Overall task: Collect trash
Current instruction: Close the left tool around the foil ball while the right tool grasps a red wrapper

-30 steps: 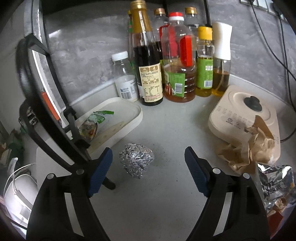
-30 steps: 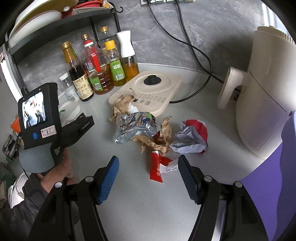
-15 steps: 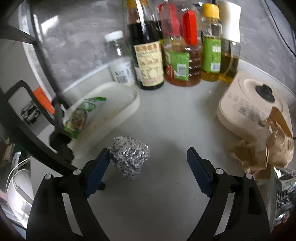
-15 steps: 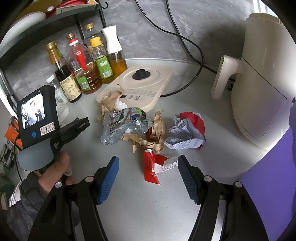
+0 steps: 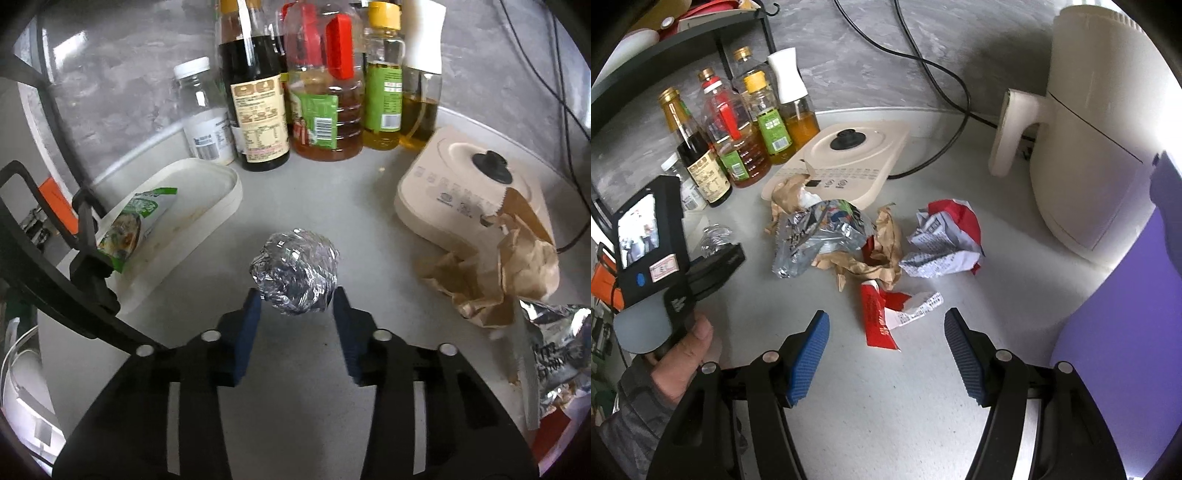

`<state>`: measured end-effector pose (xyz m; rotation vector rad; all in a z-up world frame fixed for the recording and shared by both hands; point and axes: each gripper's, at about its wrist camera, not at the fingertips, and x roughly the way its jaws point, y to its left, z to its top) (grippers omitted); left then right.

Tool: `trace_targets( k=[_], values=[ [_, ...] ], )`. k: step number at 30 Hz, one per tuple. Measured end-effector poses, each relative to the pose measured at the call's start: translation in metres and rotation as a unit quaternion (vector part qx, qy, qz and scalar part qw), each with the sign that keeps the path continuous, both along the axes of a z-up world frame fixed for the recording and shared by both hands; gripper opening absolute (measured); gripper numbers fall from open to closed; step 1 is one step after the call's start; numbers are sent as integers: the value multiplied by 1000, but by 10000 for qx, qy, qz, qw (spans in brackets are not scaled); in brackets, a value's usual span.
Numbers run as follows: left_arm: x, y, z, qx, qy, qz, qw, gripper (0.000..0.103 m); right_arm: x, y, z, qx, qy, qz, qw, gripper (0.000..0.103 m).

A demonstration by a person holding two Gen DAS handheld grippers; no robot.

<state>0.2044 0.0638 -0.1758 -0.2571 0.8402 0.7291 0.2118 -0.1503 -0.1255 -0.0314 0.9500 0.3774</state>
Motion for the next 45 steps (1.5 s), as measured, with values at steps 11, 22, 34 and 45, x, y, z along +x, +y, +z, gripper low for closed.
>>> trace_targets(
  k=[11, 22, 34, 45],
  values=[
    [-9, 1, 0, -187, -12, -26, 9998, 70, 6, 6, -13, -8, 195, -115, 9997, 60],
    [3, 10, -4, -257, 13, 408, 9988, 82, 11, 9, -16, -68, 256, -192, 9995, 61],
    [8, 15, -5, -191, 53, 752, 9970, 44, 8, 2, -21, 32, 326, -248, 9992, 61],
    [-26, 6, -5, -432, -192, 319, 9984, 18, 9, 4, -22, 60, 303, -165, 9994, 61]
  ],
)
